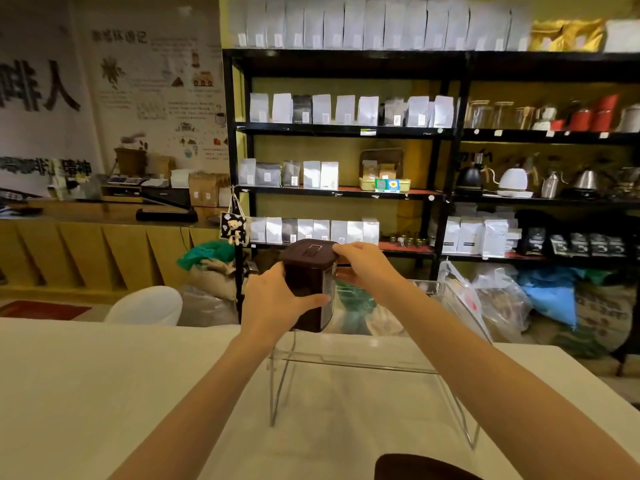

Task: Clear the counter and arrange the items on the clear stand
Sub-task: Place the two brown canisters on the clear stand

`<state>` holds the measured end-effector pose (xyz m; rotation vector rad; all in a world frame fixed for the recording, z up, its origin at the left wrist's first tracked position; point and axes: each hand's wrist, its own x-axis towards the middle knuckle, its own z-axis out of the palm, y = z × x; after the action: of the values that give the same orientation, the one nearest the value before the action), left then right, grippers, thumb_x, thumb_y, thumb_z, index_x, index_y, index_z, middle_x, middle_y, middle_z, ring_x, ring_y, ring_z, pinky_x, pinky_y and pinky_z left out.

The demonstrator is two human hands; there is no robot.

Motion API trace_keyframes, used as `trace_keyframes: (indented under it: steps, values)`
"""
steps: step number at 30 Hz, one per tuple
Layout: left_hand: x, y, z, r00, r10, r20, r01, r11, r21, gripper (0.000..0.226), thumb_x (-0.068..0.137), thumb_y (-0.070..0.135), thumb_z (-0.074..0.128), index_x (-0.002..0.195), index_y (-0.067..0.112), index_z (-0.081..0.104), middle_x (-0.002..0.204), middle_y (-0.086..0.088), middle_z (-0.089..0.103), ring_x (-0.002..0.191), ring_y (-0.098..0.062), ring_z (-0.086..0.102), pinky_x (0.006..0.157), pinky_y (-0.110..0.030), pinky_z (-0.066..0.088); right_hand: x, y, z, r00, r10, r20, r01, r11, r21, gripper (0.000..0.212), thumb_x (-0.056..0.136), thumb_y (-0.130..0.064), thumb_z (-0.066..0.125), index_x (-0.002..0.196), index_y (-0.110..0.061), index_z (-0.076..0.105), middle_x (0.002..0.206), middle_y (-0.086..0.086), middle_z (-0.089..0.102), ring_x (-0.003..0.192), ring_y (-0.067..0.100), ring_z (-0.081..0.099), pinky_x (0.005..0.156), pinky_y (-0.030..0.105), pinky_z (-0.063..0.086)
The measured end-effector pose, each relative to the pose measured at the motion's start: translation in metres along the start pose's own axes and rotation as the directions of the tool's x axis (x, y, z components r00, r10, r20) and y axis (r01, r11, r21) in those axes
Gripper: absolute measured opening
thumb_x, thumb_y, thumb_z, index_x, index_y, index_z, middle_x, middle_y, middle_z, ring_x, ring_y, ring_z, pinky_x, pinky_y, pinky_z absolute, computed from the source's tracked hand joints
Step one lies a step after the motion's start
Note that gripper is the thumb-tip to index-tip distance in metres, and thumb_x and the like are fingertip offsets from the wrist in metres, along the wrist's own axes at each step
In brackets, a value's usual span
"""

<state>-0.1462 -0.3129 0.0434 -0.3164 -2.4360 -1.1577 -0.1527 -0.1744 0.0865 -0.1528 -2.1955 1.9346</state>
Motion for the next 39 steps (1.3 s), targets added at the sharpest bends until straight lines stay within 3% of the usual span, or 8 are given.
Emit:
trace_keyframes:
  steps: [7,11,13,15,21,30,34,39]
  values:
    - [0.018,-0.003,0.007,1.0,-0.011,0.009,0.011,1.0,0.002,0.066,0.061,0.042,0.08,0.116,0.015,0.055,0.115,-0.003,0.068,0.107,-0.021,0.062,0.09,-0.038,0.054,0.019,0.006,0.007,1.0,0.026,-0.004,-0.026,1.0,0.017,0.02,0.094,-0.02,0.043,0.079,-0.016,0.056,0.114,0.02,0.064,0.104,0.029,0.062,0.083,0.029,0.048]
    - [0.03,-0.005,0.012,1.0,-0.006,0.011,0.006,1.0,0.019,0.067,0.062,0.042,0.08,0.117,0.016,0.054,0.115,-0.003,0.068,0.105,-0.02,0.062,0.085,-0.032,0.052,0.029,0.005,0.008,0.999,0.035,-0.012,-0.035,0.999,0.003,0.015,0.095,-0.022,0.042,0.097,-0.013,0.053,0.108,0.021,0.062,0.082,0.017,0.059,0.073,0.024,0.049]
    - [0.035,-0.006,0.014,1.0,-0.007,0.006,0.007,1.0,0.029,0.067,0.062,0.043,0.079,0.117,0.016,0.054,0.114,-0.003,0.068,0.104,-0.02,0.063,0.083,-0.032,0.052,0.035,0.006,0.009,0.999,0.041,-0.028,-0.042,0.998,-0.047,0.018,0.096,-0.025,0.041,0.101,-0.013,0.053,0.117,0.021,0.061,0.101,0.026,0.06,0.082,0.031,0.049]
    - [0.038,-0.008,0.016,1.0,-0.005,-0.001,0.005,0.999,0.033,0.066,0.063,0.044,0.079,0.117,0.016,0.054,0.115,-0.003,0.068,0.105,-0.02,0.063,0.084,-0.032,0.052,0.04,0.008,0.01,0.998,0.044,-0.037,-0.046,0.998,-0.047,0.024,0.096,-0.026,0.04,0.108,-0.011,0.055,0.12,0.017,0.062,0.111,0.028,0.058,0.076,0.028,0.049]
    - [0.04,-0.014,0.022,0.999,-0.005,-0.049,0.005,1.0,0.016,0.065,0.063,0.047,0.077,0.117,0.018,0.054,0.115,-0.001,0.068,0.105,-0.019,0.062,0.084,-0.032,0.051,0.047,0.018,0.015,0.999,0.021,-0.045,-0.018,0.998,0.056,0.035,0.094,-0.029,0.042,0.119,-0.007,0.055,0.112,0.011,0.066,0.08,0.012,0.059,0.06,0.02,0.044]
    - [0.038,-0.018,0.024,0.997,0.016,-0.072,-0.015,1.0,0.019,0.067,0.064,0.047,0.076,0.12,0.018,0.053,0.117,-0.003,0.067,0.107,-0.021,0.062,0.088,-0.036,0.053,0.05,0.025,0.022,0.996,-0.002,-0.084,0.003,1.0,0.013,0.032,0.095,-0.026,0.041,0.117,-0.006,0.054,0.122,0.013,0.061,0.107,0.023,0.057,0.084,0.03,0.046]
    - [0.038,-0.018,0.025,0.998,0.003,-0.066,-0.001,0.999,0.034,0.071,0.065,0.049,0.075,0.122,0.016,0.049,0.118,-0.004,0.066,0.108,-0.022,0.061,0.088,-0.038,0.053,0.046,0.022,0.02,0.999,0.019,-0.039,-0.021,0.999,-0.027,0.034,0.095,-0.027,0.038,0.115,-0.005,0.055,0.121,0.015,0.061,0.111,0.026,0.057,0.085,0.032,0.044]
    - [0.037,-0.019,0.027,0.999,0.001,-0.032,0.002,0.997,0.082,0.075,0.066,0.051,0.072,0.126,0.017,0.043,0.121,-0.004,0.061,0.111,-0.023,0.058,0.087,-0.038,0.05,0.032,0.019,0.009,0.999,-0.051,0.017,0.053,0.956,-0.289,0.035,0.094,-0.027,0.04,0.113,-0.003,0.058,0.12,0.014,0.061,0.111,0.026,0.057,0.092,0.036,0.046]
